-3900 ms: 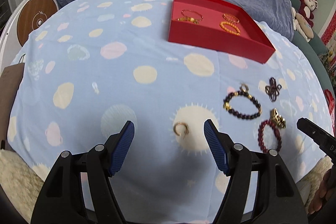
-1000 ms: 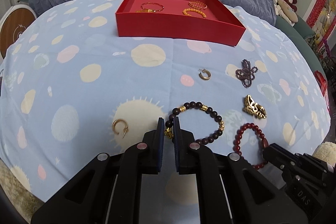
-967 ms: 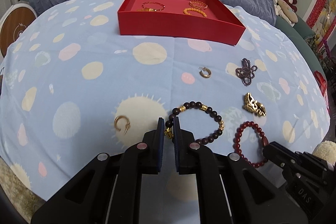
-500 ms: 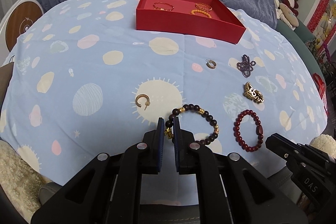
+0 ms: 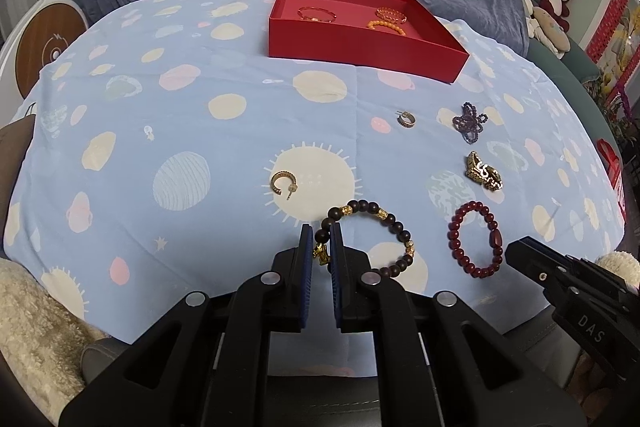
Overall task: Organize jewelry
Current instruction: 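Carry the black-and-gold and dark red bracelets with both tools over the red box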
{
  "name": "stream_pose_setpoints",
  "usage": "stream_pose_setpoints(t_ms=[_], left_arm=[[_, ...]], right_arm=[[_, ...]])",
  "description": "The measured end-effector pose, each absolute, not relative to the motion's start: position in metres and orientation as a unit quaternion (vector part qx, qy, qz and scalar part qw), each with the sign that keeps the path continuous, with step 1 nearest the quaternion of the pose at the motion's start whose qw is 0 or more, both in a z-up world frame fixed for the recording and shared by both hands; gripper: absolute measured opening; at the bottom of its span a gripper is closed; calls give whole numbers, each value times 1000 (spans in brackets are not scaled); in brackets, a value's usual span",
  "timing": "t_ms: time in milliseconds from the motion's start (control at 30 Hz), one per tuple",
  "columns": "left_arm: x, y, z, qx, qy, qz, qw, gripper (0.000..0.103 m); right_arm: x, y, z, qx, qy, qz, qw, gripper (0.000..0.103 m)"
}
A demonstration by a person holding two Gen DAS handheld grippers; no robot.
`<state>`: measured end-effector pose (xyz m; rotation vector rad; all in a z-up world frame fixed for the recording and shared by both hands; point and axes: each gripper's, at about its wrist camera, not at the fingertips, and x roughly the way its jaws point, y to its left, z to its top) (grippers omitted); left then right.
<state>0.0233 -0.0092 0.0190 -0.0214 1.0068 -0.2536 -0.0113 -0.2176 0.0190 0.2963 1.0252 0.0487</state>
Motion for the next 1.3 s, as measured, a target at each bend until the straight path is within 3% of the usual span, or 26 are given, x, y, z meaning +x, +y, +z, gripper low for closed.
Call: stream_pose_setpoints(t_ms=[67, 233, 300, 367, 867, 1300], left_arm=[[22, -9, 18, -9, 482, -120, 868, 8], [23, -7, 17, -8, 486, -118, 866, 8], [23, -6, 16, -10, 487, -117, 865, 8], [24, -6, 16, -10, 488, -116, 865, 8], [21, -10, 28, -7, 482, -124, 867, 8], [23, -24, 69, -17, 459, -158, 874, 8]], right_arm=[[-7, -217, 15, 135, 492, 18, 860, 26], [2, -216, 2, 123, 504, 12, 855, 26], [4, -215, 0, 117, 506, 10, 854, 24], [4, -215, -1, 111, 506, 9, 855, 12], [-8, -224, 25, 143, 472, 21, 870, 11], [-9, -233, 61, 181, 449, 37, 874, 11]])
